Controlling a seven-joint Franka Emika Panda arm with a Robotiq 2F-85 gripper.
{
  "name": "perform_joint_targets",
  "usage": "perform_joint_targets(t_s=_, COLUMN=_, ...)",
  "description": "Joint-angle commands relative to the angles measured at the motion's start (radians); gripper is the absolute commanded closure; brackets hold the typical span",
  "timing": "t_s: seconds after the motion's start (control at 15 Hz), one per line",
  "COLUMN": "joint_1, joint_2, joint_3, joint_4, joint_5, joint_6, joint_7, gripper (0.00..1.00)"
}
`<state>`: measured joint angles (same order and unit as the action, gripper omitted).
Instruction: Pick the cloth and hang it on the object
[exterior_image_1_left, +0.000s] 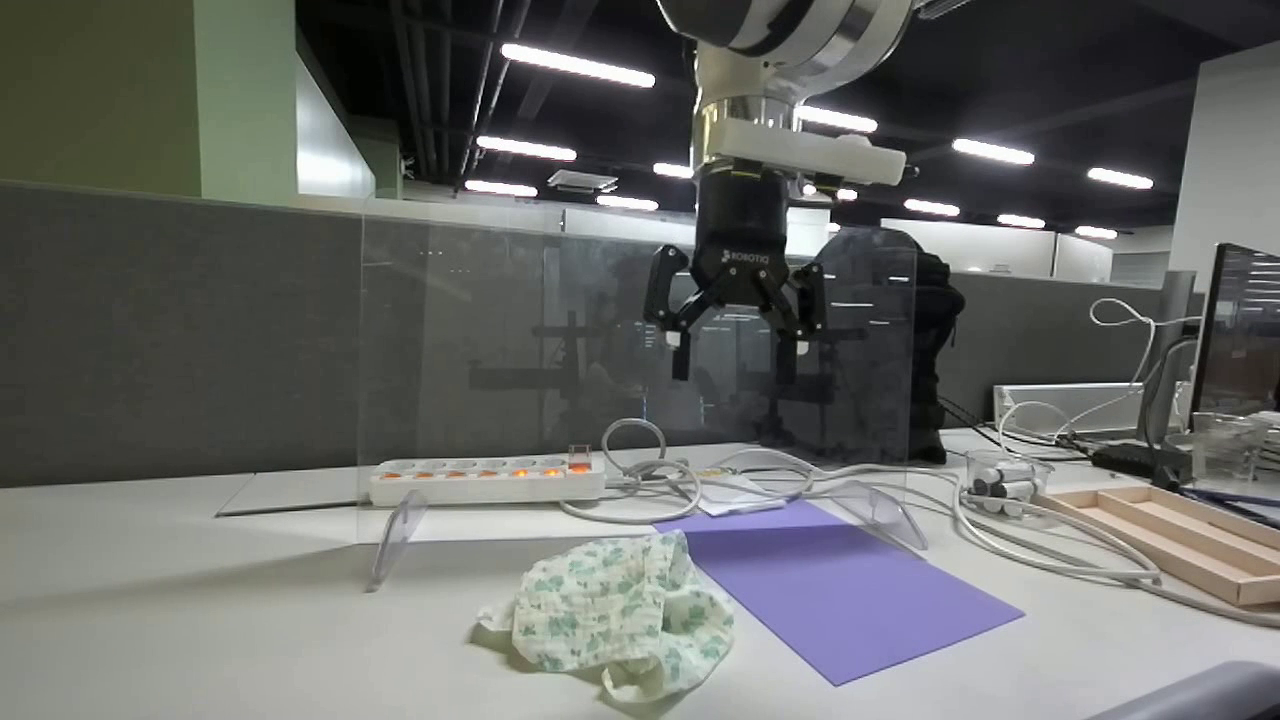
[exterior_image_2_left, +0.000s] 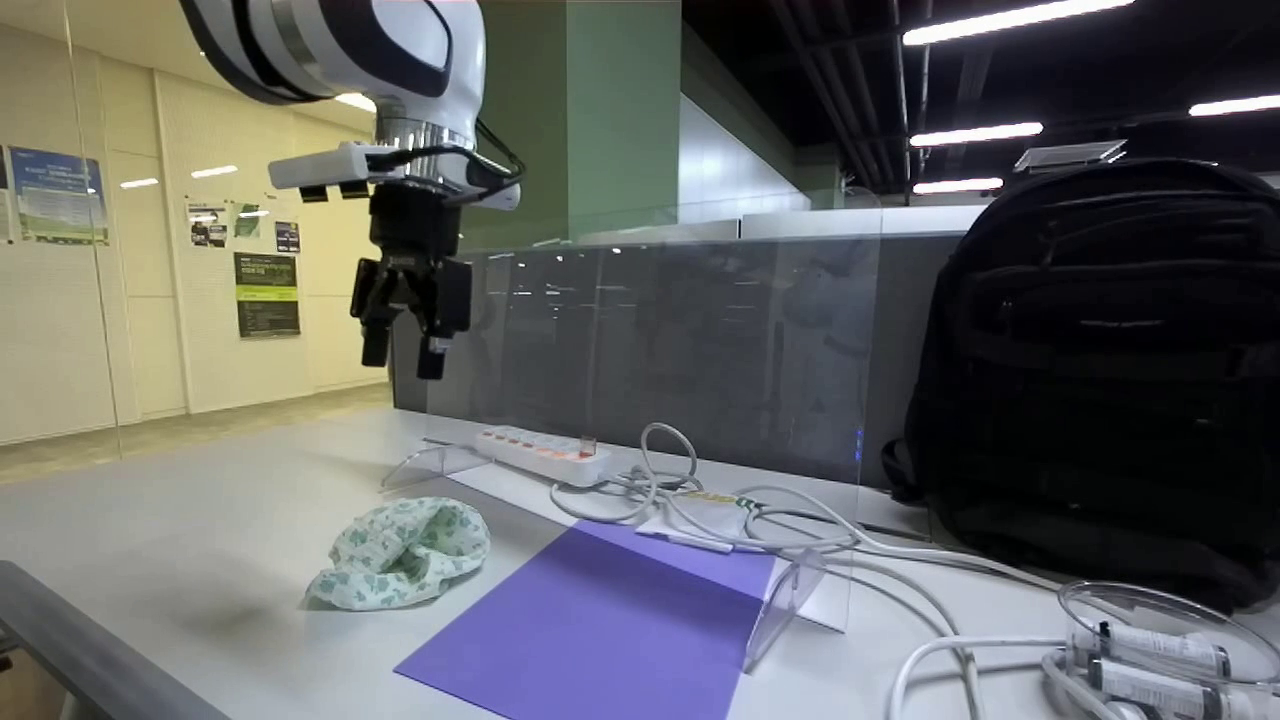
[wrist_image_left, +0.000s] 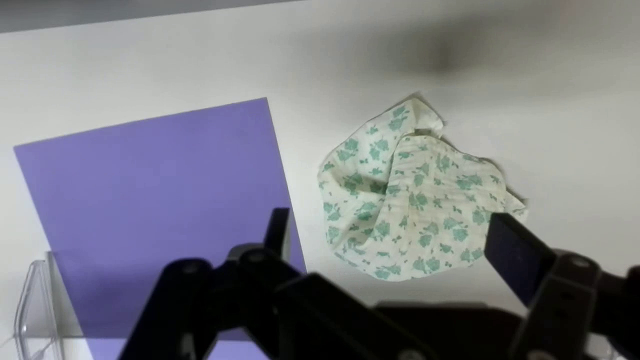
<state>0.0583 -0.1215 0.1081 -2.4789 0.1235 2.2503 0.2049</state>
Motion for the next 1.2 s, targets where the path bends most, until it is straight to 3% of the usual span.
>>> perform_joint_targets(t_s=0.0, joint_1=0.023, joint_2=0.022, joint_3=0.034, joint_4=-0.040, joint_5=-0.108, joint_6=0.122, joint_7=0.071, gripper=0.00)
perform_joint_targets(t_s=0.33, joint_1=0.048, joint_2=0.085, joint_3=0.064, joint_4=-0.082, joint_5=-0.234, joint_6=0.274, joint_7=0.148, gripper=0.00)
perform_joint_targets(t_s=0.8, joint_1=0.073, joint_2=0.192, joint_3=0.038, joint_4=-0.103, joint_5=-0.415, joint_6=0.406, joint_7=0.288, gripper=0.00)
perform_joint_targets(t_s=1.13, joint_1=0.099, joint_2=0.282, joint_3=0.024, joint_4=-0.099, joint_5=-0.324, joint_6=0.452, joint_7=0.262, gripper=0.00)
